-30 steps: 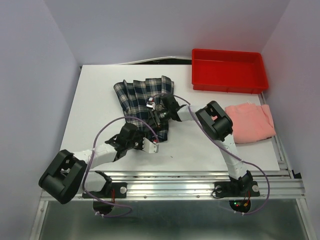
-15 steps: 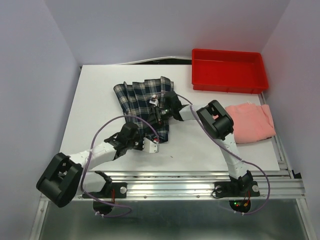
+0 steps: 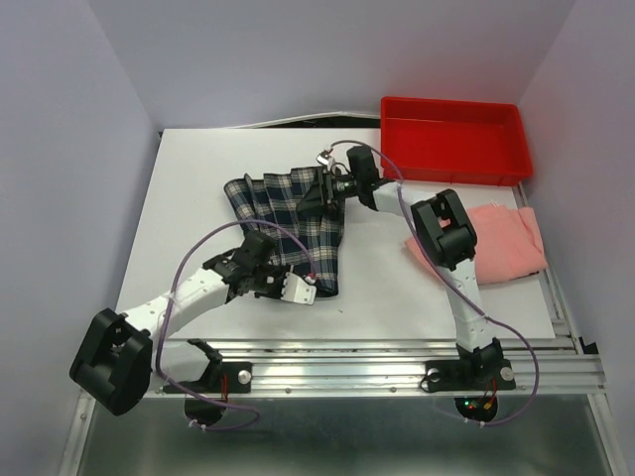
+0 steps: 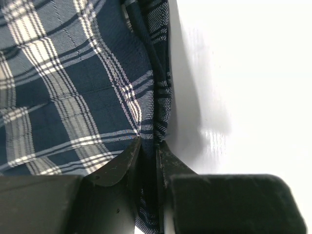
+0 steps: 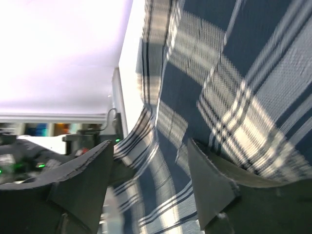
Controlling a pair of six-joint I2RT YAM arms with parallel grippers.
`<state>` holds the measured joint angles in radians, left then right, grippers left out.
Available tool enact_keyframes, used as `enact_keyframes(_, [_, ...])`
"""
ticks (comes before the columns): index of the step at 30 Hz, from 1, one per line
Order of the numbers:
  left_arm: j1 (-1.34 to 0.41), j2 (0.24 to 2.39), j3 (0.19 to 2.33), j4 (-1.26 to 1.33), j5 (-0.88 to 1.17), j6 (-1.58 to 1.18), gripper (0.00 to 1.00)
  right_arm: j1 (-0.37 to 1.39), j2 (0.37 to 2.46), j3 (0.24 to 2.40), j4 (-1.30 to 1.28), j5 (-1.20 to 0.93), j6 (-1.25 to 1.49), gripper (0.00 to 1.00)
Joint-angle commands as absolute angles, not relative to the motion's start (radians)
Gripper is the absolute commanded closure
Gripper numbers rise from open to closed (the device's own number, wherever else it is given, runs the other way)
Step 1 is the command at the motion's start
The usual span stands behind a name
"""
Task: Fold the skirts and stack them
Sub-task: Fold the skirt
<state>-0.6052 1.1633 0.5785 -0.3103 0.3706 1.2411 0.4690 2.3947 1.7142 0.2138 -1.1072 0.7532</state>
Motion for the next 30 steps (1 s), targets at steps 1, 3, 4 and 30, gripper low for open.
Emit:
enact_keyframes(1, [-0.611,1.164,0.716,-0.550,0.521,1.284,1.00,0.427,2.394,1.859,0.071,-1.048,0.556,0.30])
enact_keyframes(3, [-0.611,1.164,0.750,-0.615,0.552,1.276,1.00,0.417,2.398,1.908,-0.032,-0.997,0.346,0.25])
enact_keyframes(4, [-0.611,1.166,0.782,-0.635,0.561,1.273,1.00,0.417,2.393,1.951,-0.126,-0.917,0.222,0.20])
enact_keyframes(30, [-0.586,1.308,1.259,-0.950,0.759,1.055,1.00,0.511,2.508,1.965,-0.256,-0.986,0.011,0.67])
